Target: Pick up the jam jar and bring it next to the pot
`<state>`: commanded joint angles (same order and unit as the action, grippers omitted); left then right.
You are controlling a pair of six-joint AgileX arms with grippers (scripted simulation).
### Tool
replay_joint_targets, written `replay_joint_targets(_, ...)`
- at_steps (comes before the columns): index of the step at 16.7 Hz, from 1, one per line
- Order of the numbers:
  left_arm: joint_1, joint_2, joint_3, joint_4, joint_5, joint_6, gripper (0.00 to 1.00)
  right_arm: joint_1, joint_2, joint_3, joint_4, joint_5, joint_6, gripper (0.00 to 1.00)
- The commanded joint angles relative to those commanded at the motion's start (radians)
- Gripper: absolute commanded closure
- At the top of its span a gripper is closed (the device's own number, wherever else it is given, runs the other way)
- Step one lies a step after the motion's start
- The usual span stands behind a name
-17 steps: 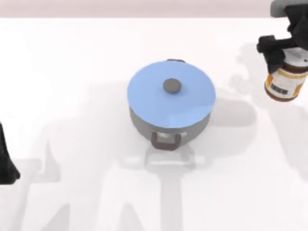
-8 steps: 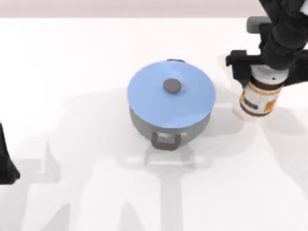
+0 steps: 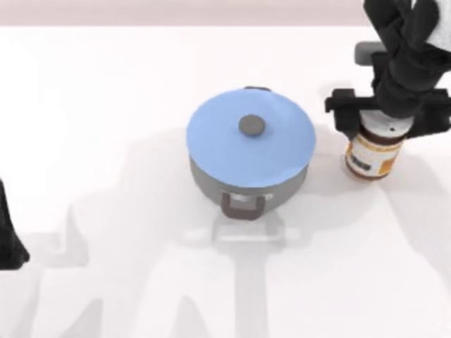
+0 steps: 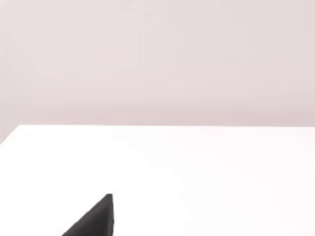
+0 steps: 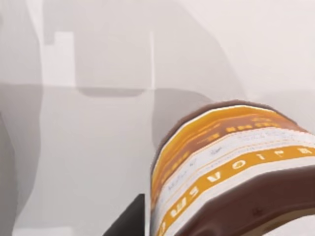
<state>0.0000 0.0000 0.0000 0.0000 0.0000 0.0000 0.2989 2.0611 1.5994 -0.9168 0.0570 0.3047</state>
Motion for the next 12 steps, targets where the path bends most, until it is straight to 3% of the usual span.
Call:
replay_joint_targets(6, 0.0, 0.0, 0.0, 0.0, 0.0, 0.0, 0.0, 0.001, 0.016, -0.033, 0.046, 0.0, 0.0, 1.0)
replay_joint_targets(12, 0.0, 0.0, 0.0, 0.0, 0.0, 0.0, 0.0, 0.001, 0.016, -0.033, 0.046, 0.0, 0.0, 0.55)
